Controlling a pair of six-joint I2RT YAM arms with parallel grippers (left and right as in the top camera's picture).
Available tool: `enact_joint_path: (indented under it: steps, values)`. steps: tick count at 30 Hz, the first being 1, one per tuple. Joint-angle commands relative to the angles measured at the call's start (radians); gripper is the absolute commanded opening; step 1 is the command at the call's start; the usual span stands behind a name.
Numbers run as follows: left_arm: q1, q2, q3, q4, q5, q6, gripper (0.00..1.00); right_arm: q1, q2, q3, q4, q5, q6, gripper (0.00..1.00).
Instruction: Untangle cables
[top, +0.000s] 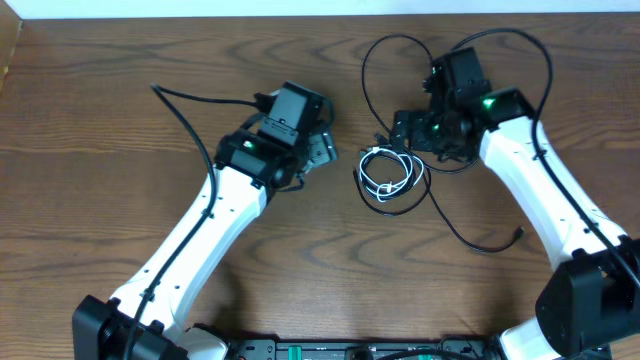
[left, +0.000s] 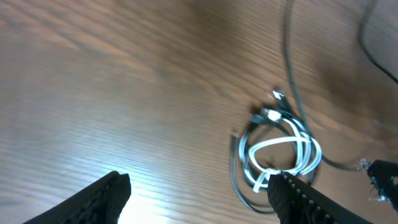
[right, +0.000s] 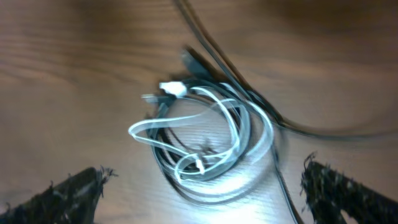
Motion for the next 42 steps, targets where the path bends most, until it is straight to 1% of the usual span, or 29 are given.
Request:
enact_joint_path:
  steps: [1, 2, 3, 7, 9, 10, 16, 19, 25, 29, 32, 34, 37, 39, 42]
  values:
    - [0.04, -0.008, 0.008, -0.036, -0.04, -0.013, 0.79, 0.041, 0.002, -0.09, 0.115, -0.114, -0.09, 0.99]
    - [0.044, -0.008, 0.008, -0.043, -0.04, -0.013, 0.81, 0.045, 0.002, -0.104, 0.137, -0.114, -0.082, 0.99]
    - [0.046, -0.008, 0.007, -0.051, -0.04, -0.013, 0.82, 0.051, 0.002, -0.126, 0.169, -0.114, -0.043, 0.99]
    - [0.046, -0.008, -0.004, -0.059, -0.04, -0.013, 0.83, 0.072, 0.002, -0.176, 0.274, -0.114, 0.183, 0.99]
    - [0.046, -0.007, -0.009, -0.059, -0.04, -0.013, 0.83, 0.085, 0.003, -0.184, 0.304, -0.106, 0.242, 0.98]
    - [0.046, -0.007, -0.012, -0.059, -0.04, -0.013, 0.83, 0.092, 0.003, -0.186, 0.314, -0.095, 0.268, 0.97]
    - [0.046, -0.007, -0.025, -0.06, -0.04, -0.013, 0.84, 0.146, 0.009, -0.191, 0.32, 0.009, 0.483, 0.97]
    - [0.046, -0.007, -0.025, -0.06, -0.04, -0.013, 0.84, 0.178, 0.01, -0.192, 0.321, 0.044, 0.591, 0.92]
    - [0.046, -0.007, -0.025, -0.06, -0.04, -0.014, 0.84, 0.232, 0.03, -0.192, 0.32, 0.219, 0.72, 0.89]
    - [0.046, -0.007, -0.025, -0.06, -0.04, -0.017, 0.84, 0.24, 0.075, -0.192, 0.322, 0.21, 0.809, 0.88]
    - [0.046, -0.007, -0.025, -0.06, -0.04, -0.017, 0.84, 0.24, 0.11, -0.192, 0.344, 0.208, 0.843, 0.88]
    - [0.046, -0.007, -0.025, -0.06, -0.04, -0.017, 0.84, 0.238, 0.125, -0.192, 0.378, 0.209, 0.841, 0.82]
    - [0.046, -0.007, -0.025, -0.06, -0.04, -0.017, 0.85, 0.236, 0.134, -0.192, 0.432, 0.228, 0.84, 0.7]
    - [0.046, -0.007, -0.025, -0.06, -0.04, -0.017, 0.85, 0.236, 0.136, -0.192, 0.457, 0.264, 0.84, 0.6]
    - [0.046, -0.007, -0.025, -0.06, -0.04, -0.017, 0.85, 0.236, 0.136, -0.192, 0.463, 0.288, 0.84, 0.4]
